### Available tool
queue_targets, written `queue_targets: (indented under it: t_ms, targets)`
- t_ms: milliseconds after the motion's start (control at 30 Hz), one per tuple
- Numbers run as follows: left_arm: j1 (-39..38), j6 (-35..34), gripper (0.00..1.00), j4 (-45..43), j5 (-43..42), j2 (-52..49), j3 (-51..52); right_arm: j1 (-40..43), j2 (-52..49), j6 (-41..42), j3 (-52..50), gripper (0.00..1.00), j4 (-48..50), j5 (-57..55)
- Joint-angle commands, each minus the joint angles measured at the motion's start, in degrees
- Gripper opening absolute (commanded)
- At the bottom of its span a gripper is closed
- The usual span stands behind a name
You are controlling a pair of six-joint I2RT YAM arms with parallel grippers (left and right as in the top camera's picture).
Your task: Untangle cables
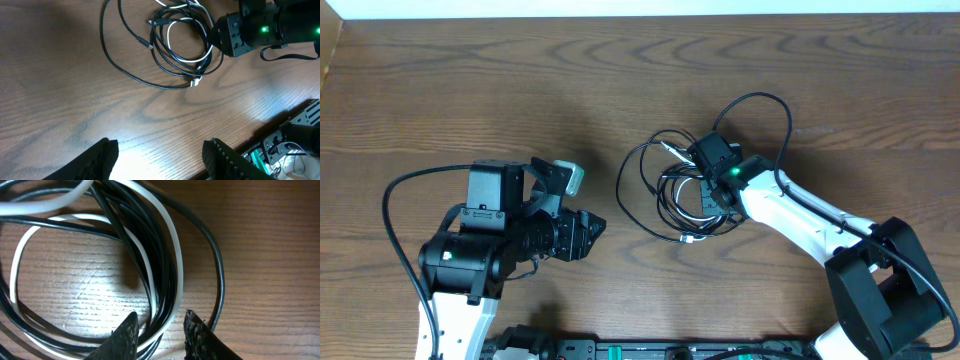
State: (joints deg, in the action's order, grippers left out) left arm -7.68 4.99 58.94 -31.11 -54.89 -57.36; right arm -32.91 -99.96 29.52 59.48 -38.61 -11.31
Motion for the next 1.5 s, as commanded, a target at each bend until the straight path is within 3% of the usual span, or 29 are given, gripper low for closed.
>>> queue_targets:
  t_ms: [0,933,1100,1200,1467]
  targets:
    - [-0.17,1.22,0.6,0.17,0.57,-0.09,-1.09,0.17,-0.2,1.77,-0.37,0.27,0.44,-0.09]
    - [-0.17,1.25,0.6,0.39,0.57,-0.09,-1.03,0.2,-0.5,3.89,-5.84,0.25,5.25,0.98]
    - [-0.17,1.22,0.6,0.39,0.57,-0.09,-1.03,0.2,-0.5,3.89,-5.84,0.16,5.6,1.03]
    - [-0.17,1.22,0.6,0.39,0.57,-0.09,-1.03,0.2,-0.5,3.91,-5.81,0.02,5.95,1.44]
    - [-0.17,1.22,0.6,0.39,0.57,-0.09,-1.03,0.2,-0.28,4.35,-4.39,0.01,5.53,3.02]
